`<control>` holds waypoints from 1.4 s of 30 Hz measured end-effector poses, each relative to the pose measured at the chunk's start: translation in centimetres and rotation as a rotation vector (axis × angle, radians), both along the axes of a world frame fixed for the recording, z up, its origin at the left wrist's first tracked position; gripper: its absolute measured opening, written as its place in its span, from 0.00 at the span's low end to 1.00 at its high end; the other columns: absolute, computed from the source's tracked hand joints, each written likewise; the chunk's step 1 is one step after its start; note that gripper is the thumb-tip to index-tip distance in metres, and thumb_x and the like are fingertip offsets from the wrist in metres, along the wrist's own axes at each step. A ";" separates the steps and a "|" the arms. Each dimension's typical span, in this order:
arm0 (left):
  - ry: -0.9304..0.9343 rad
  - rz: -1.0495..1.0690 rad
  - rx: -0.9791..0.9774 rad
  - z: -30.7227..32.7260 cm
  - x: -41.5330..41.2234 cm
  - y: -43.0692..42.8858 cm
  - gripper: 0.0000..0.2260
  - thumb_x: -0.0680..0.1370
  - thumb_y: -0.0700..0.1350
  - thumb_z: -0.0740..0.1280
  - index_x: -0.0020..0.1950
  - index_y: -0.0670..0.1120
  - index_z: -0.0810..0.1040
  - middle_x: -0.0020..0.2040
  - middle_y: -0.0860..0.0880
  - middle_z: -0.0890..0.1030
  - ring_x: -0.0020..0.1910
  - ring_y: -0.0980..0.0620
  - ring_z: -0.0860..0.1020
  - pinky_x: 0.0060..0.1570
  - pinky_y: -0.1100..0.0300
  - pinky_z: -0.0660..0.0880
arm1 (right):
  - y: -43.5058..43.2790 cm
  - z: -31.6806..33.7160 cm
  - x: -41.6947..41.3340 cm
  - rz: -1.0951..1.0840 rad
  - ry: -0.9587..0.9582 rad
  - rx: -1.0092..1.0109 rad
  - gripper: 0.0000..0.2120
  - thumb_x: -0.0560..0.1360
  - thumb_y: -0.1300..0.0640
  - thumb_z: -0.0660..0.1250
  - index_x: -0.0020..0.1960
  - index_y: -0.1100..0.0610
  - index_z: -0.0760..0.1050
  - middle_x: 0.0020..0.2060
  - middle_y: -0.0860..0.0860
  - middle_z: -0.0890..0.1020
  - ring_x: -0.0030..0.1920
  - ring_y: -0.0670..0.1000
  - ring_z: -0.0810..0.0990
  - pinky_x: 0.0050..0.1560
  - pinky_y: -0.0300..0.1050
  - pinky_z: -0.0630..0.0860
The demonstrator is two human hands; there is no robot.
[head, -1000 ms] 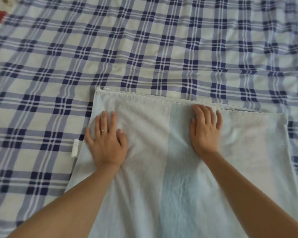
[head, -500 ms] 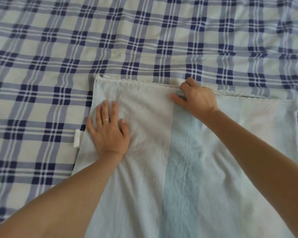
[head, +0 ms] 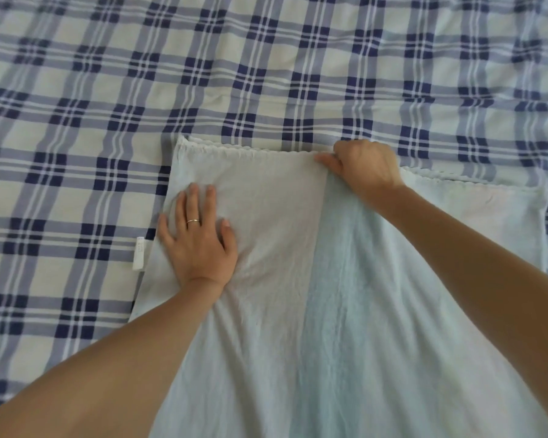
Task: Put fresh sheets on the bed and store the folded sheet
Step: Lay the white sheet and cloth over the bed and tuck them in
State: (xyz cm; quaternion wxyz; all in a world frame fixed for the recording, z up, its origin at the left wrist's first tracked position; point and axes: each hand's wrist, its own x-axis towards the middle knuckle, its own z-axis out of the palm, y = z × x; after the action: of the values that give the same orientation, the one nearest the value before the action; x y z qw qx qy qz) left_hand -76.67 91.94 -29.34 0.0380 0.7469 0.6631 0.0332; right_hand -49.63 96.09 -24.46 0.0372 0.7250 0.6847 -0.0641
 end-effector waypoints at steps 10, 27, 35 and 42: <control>-0.011 -0.007 0.014 -0.3 -0.1 0.1 0.26 0.78 0.53 0.49 0.76 0.52 0.58 0.76 0.48 0.59 0.74 0.48 0.58 0.72 0.42 0.51 | -4.4 -3.2 -6.2 0.159 0.038 0.367 0.27 0.76 0.39 0.54 0.69 0.52 0.69 0.66 0.55 0.74 0.66 0.61 0.71 0.68 0.63 0.60; -0.051 -0.022 0.009 0.2 0.0 0.1 0.25 0.77 0.51 0.51 0.75 0.50 0.59 0.76 0.46 0.59 0.74 0.46 0.57 0.71 0.42 0.49 | -13.1 -1.4 6.3 -1.151 0.153 0.370 0.28 0.77 0.52 0.61 0.74 0.55 0.56 0.74 0.57 0.57 0.74 0.57 0.55 0.73 0.53 0.45; -0.071 -0.007 0.019 0.7 0.0 -0.4 0.25 0.76 0.50 0.53 0.74 0.50 0.61 0.75 0.45 0.61 0.73 0.45 0.58 0.70 0.41 0.50 | -14.8 -0.5 12.1 -1.463 0.296 0.347 0.23 0.74 0.50 0.66 0.65 0.57 0.68 0.64 0.56 0.72 0.64 0.57 0.70 0.66 0.50 0.62; -0.108 -0.011 0.053 0.4 0.2 -0.1 0.26 0.75 0.50 0.51 0.73 0.48 0.63 0.74 0.44 0.62 0.73 0.43 0.59 0.68 0.39 0.52 | -14.9 0.1 14.1 -1.243 0.127 0.507 0.09 0.77 0.63 0.56 0.53 0.60 0.73 0.52 0.56 0.78 0.53 0.58 0.74 0.56 0.49 0.65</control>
State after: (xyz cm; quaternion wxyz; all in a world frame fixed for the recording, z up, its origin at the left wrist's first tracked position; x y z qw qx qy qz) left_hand -76.50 91.83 -28.92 0.0538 0.7484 0.6549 0.0907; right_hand -35.55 81.20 -24.32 -0.2181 0.9654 0.1348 0.0464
